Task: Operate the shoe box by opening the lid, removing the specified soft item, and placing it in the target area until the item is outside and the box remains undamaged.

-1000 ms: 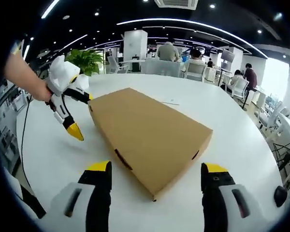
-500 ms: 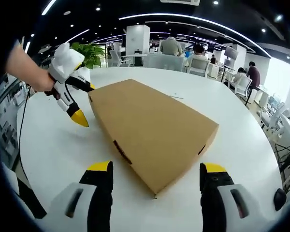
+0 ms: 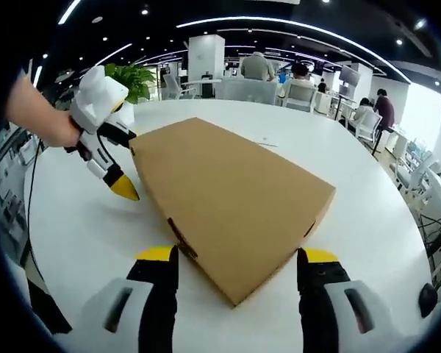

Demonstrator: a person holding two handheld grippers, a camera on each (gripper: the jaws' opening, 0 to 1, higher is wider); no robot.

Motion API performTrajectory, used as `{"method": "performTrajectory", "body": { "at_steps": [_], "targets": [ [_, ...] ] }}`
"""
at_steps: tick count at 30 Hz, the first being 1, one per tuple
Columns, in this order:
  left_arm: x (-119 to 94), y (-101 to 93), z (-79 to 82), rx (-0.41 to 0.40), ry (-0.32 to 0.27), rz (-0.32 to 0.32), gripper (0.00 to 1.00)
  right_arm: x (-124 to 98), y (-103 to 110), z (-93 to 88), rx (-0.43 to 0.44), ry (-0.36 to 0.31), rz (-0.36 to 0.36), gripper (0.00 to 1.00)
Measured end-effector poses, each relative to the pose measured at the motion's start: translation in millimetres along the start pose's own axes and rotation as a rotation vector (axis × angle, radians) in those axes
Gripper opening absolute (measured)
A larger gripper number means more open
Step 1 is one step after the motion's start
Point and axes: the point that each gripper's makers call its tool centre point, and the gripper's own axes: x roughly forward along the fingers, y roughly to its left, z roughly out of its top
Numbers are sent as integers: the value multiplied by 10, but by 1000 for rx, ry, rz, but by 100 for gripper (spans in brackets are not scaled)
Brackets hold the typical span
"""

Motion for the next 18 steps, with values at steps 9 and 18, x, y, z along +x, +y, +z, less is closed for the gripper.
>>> {"method": "performTrajectory", "body": {
  "at_steps": [9, 18],
  "targets": [
    [-27, 23, 19, -4, 13, 24, 64, -1, 97, 34, 6, 20, -15, 76],
    [-9, 67, 6, -31, 41, 56, 57, 21, 38, -28, -71, 73, -59, 67]
  ]
}}
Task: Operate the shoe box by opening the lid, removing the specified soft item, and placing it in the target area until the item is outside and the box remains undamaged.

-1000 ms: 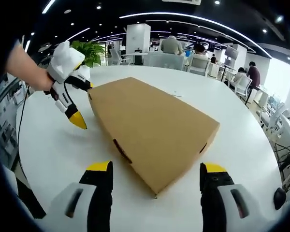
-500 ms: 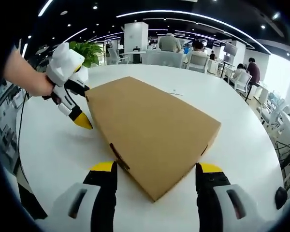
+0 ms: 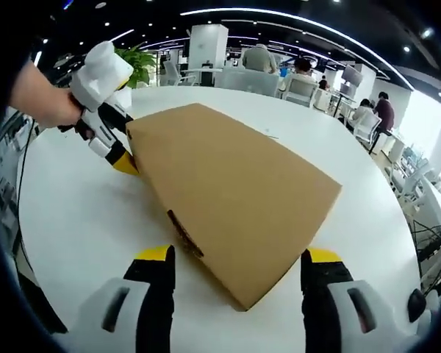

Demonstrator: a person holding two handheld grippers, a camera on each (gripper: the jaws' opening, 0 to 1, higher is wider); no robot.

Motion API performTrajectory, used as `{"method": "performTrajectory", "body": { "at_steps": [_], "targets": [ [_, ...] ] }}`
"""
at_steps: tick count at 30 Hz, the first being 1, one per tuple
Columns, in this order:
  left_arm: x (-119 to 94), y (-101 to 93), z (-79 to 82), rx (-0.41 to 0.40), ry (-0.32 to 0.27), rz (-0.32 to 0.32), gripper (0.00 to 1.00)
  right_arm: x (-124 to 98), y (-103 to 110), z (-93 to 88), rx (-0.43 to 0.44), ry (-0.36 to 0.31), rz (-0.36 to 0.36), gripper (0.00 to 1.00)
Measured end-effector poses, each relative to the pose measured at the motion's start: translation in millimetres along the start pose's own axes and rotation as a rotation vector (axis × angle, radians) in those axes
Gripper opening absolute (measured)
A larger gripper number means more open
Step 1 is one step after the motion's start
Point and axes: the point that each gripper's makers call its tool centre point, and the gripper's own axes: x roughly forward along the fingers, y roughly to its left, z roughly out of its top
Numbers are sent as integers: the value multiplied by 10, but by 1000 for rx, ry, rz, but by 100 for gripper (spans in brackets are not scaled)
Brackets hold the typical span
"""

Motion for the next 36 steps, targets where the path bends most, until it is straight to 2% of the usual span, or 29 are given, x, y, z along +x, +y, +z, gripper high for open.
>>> {"method": "performTrajectory", "body": {
  "at_steps": [5, 7, 13, 21, 23, 24, 26, 27, 36],
  "targets": [
    [-20, -5, -9, 2, 3, -4, 57, 25, 2, -16, 2, 9, -6, 68],
    [-12, -2, -20, -18, 4, -7, 56, 38, -10, -35, -38, 30, -17, 67],
    [-38, -56, -1, -22, -6, -21, 56, 49, -24, -38, -21, 30, -12, 66],
    [-61, -55, -21, -34, -1, -11, 55, 85, -26, -47, -12, 36, -2, 65],
    [-63, -36, -46, -27, 7, 7, 52, 93, -32, -46, -13, 38, -1, 65],
    [-69, -35, -69, -21, 22, 15, 51, 94, -35, -48, -14, 49, 0, 65],
    [-84, -63, -53, -21, 9, 16, 50, 96, -37, -52, -17, 72, 1, 64],
    [-87, -71, -63, -56, 10, 11, 49, 97, -49, -56, -14, 69, 5, 64],
    [-33, -24, -77, -61, 14, 14, 49, 123, -48, -67, -27, 53, 16, 64]
  ]
}}
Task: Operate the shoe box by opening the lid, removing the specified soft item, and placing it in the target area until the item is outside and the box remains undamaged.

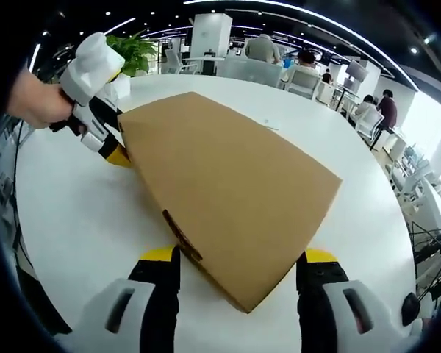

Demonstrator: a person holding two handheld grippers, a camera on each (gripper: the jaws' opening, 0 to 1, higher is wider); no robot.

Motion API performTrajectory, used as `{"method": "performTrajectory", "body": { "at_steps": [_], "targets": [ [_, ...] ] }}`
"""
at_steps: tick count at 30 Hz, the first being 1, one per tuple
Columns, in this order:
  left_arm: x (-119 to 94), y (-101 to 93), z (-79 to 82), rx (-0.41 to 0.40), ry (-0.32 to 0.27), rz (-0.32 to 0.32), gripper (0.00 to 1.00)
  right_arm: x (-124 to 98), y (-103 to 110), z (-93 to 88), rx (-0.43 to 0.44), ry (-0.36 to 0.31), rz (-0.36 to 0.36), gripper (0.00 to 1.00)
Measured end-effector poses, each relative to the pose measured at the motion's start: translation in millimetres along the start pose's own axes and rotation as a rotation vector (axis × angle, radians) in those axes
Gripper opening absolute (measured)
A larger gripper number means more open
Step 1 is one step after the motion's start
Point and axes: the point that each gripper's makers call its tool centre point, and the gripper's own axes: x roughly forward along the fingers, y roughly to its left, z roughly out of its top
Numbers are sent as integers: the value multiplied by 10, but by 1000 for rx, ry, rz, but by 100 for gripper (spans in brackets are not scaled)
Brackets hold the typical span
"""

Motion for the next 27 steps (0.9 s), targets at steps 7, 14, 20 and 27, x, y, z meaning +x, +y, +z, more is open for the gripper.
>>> {"method": "performTrajectory", "body": {
  "at_steps": [7, 14, 20, 27],
  "targets": [
    [23, -6, 3, -4, 7, -8, 49, -7, -7, 13, -5, 16, 8, 64],
    [19, -17, -26, -21, 12, 3, 49, -2, -2, 3, -10, 11, 22, 64],
    [21, -29, -46, -26, 11, 8, 49, -1, -3, -3, -14, 21, 39, 63],
    [4, -62, -79, -43, 19, -5, 49, -17, -12, -7, -28, 7, 54, 63]
  ]
}}
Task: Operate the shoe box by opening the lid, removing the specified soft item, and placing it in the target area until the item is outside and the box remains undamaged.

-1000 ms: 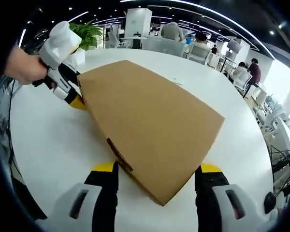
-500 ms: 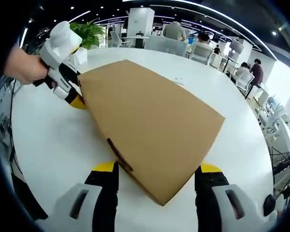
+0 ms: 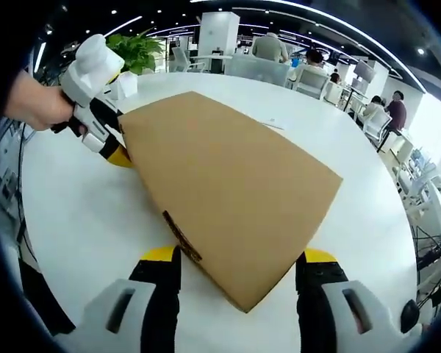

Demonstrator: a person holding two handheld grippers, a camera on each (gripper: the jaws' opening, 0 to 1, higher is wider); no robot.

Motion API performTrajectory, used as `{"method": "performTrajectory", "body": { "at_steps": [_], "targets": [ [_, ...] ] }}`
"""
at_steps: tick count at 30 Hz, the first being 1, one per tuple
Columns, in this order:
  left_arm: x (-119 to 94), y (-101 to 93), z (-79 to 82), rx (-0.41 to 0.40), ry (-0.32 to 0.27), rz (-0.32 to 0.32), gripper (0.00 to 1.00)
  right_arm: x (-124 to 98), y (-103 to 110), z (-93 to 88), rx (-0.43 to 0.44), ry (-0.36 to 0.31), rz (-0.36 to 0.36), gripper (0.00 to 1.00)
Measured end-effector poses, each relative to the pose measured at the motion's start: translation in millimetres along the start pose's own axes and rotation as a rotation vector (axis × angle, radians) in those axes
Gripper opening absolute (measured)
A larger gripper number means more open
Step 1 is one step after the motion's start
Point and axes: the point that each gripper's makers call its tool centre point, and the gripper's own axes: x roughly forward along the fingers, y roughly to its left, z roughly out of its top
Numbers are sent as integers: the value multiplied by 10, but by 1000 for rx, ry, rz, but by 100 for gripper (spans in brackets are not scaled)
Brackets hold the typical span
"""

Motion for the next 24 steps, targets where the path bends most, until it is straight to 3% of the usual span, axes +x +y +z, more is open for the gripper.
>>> {"method": "performTrajectory", "body": {
  "at_steps": [24],
  "targets": [
    [-144, -134, -136, -59, -8, 43, 49, -47, 23, -20, -23, -13, 32, 62]
  ]
}}
